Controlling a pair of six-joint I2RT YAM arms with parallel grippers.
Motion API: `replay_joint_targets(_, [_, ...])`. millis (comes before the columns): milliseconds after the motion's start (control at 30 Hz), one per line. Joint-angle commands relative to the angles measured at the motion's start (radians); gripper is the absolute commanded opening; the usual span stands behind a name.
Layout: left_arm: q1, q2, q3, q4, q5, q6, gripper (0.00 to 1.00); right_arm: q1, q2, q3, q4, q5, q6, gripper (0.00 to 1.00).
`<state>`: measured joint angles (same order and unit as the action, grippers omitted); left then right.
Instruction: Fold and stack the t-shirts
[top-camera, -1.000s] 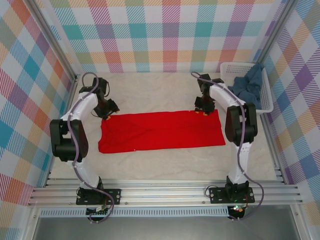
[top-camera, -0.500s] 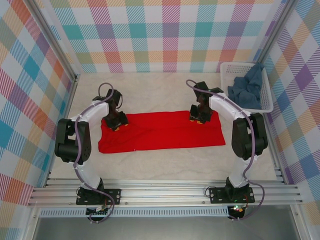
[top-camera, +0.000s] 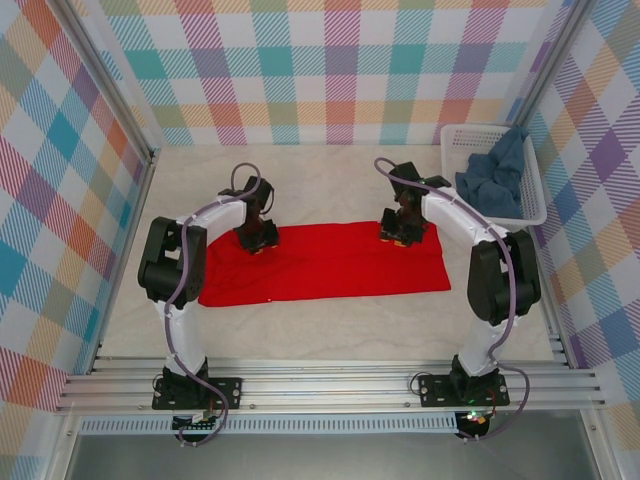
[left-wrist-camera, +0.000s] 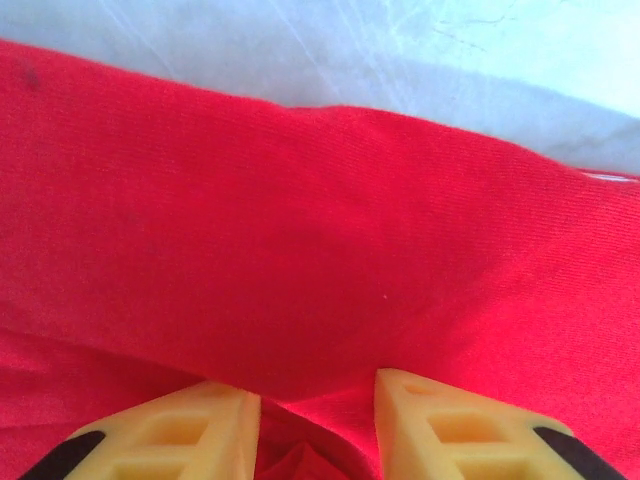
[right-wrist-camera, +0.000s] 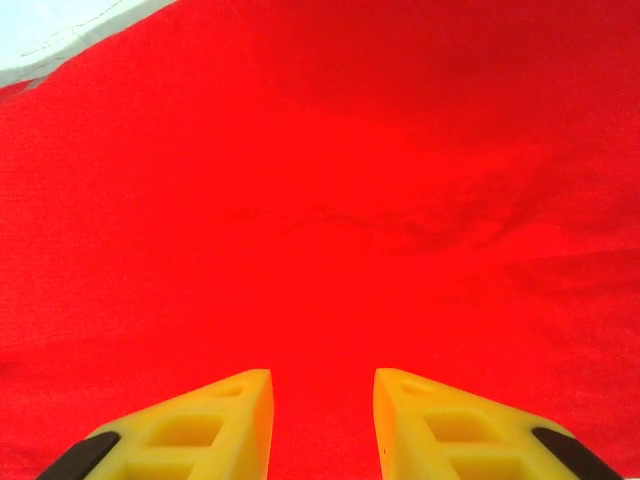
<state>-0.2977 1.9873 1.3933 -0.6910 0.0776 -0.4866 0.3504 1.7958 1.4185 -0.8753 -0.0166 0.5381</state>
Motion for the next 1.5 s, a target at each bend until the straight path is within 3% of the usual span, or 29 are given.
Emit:
replay_joint_targets(0, [-0.022,-0.012,0.023,-0.043,-0.021,0.02,0.31,0.001,-0.032,-0.018,0.001,-0.003,0.012,0.33])
replay_joint_targets(400, [-0.058,-0.093,-0.011,-0.099,-0.051,-0.004,0.29,0.001,-0.018,-0.016,0.013,-0.012,0.015,0.33])
replay_joint_targets(700, [-0.072,-0.098,-0.029,-0.124,-0.037,-0.002,0.21,0.001,-0.03,-0.036,0.019,-0.016,0.019,0.33])
replay_joint_targets(933, [-0.082,-0.117,-0.033,-0.138,-0.056,-0.004,0.0,0.001,-0.038,-0.047,0.025,-0.019,0.019,0.32])
replay_joint_targets(1000, [-0.087,-0.133,-0.031,-0.152,-0.059,-0.006,0.0,0.001,-0.04,-0.047,0.022,-0.016,0.019,0.33])
replay_joint_targets(1467, [-0.2,-0.23,-0.136,-0.221,0.085,-0.233,0.0,0.001,-0.043,-0.052,0.024,-0.018,0.023,0.33])
